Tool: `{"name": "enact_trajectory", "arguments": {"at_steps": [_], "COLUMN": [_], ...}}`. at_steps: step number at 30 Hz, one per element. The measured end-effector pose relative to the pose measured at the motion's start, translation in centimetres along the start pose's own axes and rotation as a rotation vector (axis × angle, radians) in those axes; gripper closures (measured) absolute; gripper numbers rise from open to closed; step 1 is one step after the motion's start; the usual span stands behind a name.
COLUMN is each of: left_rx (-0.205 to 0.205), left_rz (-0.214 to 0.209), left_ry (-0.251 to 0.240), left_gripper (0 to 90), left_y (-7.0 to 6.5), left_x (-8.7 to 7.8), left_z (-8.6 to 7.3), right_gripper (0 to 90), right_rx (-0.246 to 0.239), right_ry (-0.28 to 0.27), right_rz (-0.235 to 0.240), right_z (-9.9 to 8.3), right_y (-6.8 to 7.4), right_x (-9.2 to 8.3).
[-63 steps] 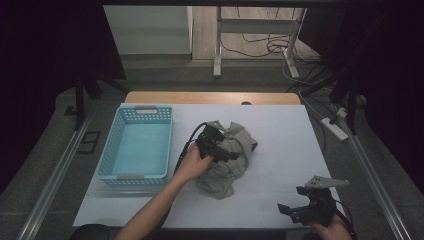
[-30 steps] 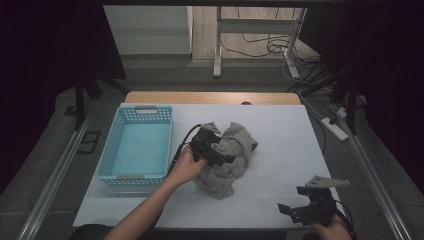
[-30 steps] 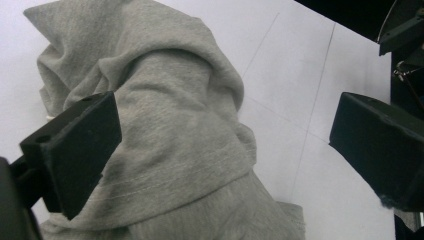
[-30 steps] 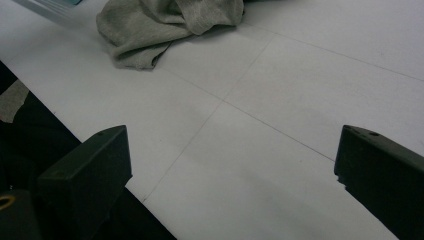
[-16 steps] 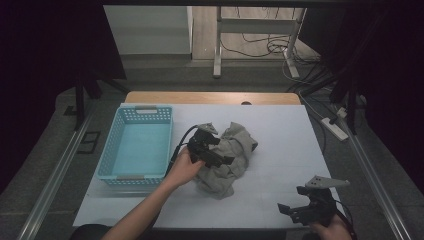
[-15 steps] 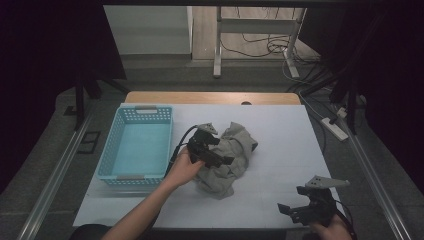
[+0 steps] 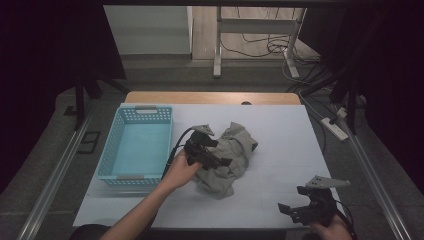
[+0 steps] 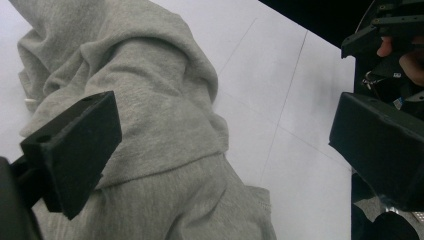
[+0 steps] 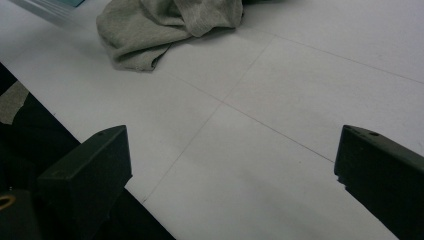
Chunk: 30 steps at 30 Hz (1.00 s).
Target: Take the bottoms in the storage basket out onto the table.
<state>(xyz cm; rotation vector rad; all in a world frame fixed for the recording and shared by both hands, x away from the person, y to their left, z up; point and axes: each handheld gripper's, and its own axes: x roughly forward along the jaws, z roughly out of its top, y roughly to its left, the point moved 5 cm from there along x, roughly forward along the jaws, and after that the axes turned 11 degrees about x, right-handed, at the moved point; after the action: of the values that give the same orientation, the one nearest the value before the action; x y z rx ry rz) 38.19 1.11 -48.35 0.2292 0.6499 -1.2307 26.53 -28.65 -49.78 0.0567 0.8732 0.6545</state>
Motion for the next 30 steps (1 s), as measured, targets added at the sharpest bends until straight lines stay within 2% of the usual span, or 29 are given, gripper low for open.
{"name": "enact_trajectory", "arguments": {"at_steps": [10, 30], "left_rx": [0.027, 0.011], "left_rz": [0.026, 0.047], "left_ry": [0.02, -0.009], "left_gripper": [1.9, 2.1], "left_y": [-0.5, -1.2], "left_x": [-0.6, -2.4], "left_z": [-0.6, -1.1], "right_gripper": [2.2, 2.2], "right_rx": [0.006, 0.009], "right_ry": [-0.002, -0.011], "right_rz": [0.0, 0.009], "right_z": [0.1, 0.1], "right_y": [0.0, 0.0], "right_x": [0.0, 0.0]}}
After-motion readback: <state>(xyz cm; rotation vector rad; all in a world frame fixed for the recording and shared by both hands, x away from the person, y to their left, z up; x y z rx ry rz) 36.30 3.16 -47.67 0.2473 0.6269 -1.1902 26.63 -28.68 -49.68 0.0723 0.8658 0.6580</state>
